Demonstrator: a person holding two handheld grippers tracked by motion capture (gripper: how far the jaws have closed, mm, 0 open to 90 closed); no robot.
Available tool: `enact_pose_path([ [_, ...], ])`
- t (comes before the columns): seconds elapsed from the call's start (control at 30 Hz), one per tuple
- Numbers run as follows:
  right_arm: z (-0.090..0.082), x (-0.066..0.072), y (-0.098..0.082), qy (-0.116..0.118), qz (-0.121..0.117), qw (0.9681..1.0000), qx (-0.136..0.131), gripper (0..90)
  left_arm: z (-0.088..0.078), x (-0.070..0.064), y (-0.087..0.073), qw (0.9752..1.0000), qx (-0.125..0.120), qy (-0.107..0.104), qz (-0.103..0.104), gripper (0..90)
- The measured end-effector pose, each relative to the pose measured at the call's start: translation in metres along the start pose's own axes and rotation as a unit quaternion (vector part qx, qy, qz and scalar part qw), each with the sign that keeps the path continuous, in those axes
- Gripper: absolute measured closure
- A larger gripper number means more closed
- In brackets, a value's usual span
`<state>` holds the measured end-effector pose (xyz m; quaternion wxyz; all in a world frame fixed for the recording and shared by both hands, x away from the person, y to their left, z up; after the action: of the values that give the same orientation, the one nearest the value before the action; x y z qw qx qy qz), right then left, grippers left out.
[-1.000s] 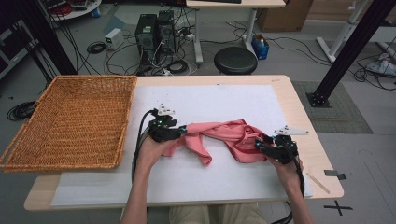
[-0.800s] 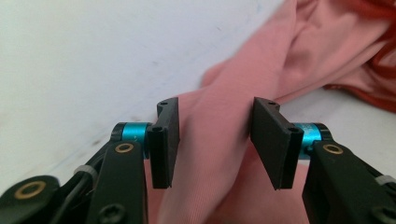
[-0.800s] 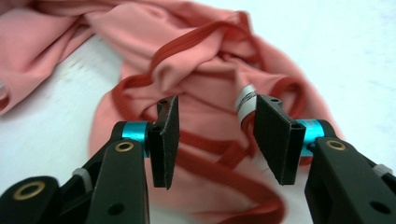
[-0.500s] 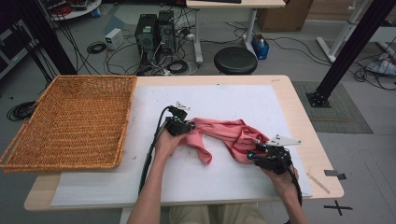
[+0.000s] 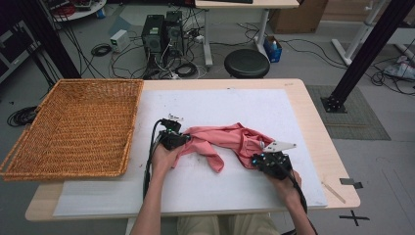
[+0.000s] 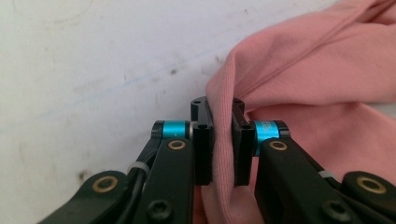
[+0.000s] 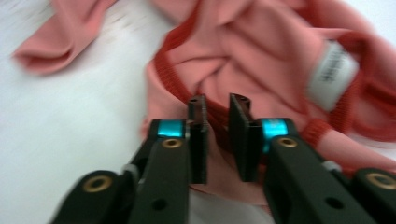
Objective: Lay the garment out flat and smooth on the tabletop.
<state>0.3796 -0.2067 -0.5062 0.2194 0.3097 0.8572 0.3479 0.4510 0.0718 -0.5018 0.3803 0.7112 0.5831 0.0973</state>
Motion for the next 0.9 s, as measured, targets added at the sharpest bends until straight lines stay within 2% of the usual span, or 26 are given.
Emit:
enact_pose_path([
  [0.1,0.000,-0.037,0.002,-0.052,0.025,0.9983,0.003,90.0,-0.010,-0.003,-0.012,0.9999,0.005,-0.010,-0.005,82.7],
  [0.17,0.001,-0.064,-0.001,-0.081,0.062,0.9948,0.007,90.0,-0.016,-0.006,-0.021,0.9998,0.003,-0.019,-0.005,82.7],
  [0.2,0.001,-0.069,-0.002,-0.084,0.072,0.9939,0.008,90.0,-0.019,-0.007,-0.024,0.9997,0.002,-0.022,-0.005,82.6],
  [0.23,-0.001,-0.073,-0.003,-0.082,0.083,0.9932,0.004,86.2,-0.020,-0.007,-0.026,0.9996,0.001,-0.025,-0.008,82.4],
  [0.27,-0.003,-0.072,-0.002,-0.077,0.089,0.9931,-0.003,78.9,-0.022,-0.008,-0.025,0.9996,0.000,-0.027,-0.010,80.9],
  [0.33,-0.007,-0.062,0.002,-0.052,0.088,0.9946,-0.020,69.3,-0.024,-0.010,-0.020,0.9992,-0.016,-0.034,-0.012,70.6],
  [0.4,-0.011,-0.045,0.006,-0.026,0.071,0.9966,-0.032,60.8,-0.027,-0.013,-0.012,0.9986,-0.033,-0.040,-0.006,63.5],
  [0.5,-0.014,-0.019,0.007,0.003,0.041,0.9985,-0.037,55.3,-0.030,-0.020,0.002,0.9976,-0.053,-0.043,0.011,58.5],
  [0.6,-0.011,0.000,0.007,0.024,0.018,0.9990,-0.033,54.6,-0.024,-0.027,0.011,0.9973,-0.048,-0.045,0.033,57.9],
  [0.67,-0.004,0.006,0.006,0.024,0.005,0.9996,-0.015,55.3,-0.014,-0.027,0.012,0.9978,-0.030,-0.036,0.047,57.6],
  [0.77,0.007,0.009,0.002,0.030,-0.002,0.9995,0.005,68.9,0.000,-0.023,0.005,0.9984,0.002,-0.028,0.049,57.6],
  [0.83,0.008,0.005,0.003,0.020,-0.005,0.9998,0.005,82.7,0.003,-0.022,0.002,0.9981,0.014,-0.030,0.051,59.2],
  [0.9,0.008,-0.001,0.003,0.020,-0.003,0.9998,0.007,86.4,0.003,-0.022,0.000,0.9979,0.019,-0.041,0.047,66.5],
])
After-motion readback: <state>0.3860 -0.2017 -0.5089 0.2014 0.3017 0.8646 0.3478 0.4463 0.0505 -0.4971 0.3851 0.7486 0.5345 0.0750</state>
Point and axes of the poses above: each handheld gripper's, and its own axes: z roughly forward along the jaws, y roughly out of its top, x roughly to its left, the point moved 9 cm from there along z, roughly forward along the jaws, and after that the axes turned 13 degrees about -z, right-handed, at the moved point
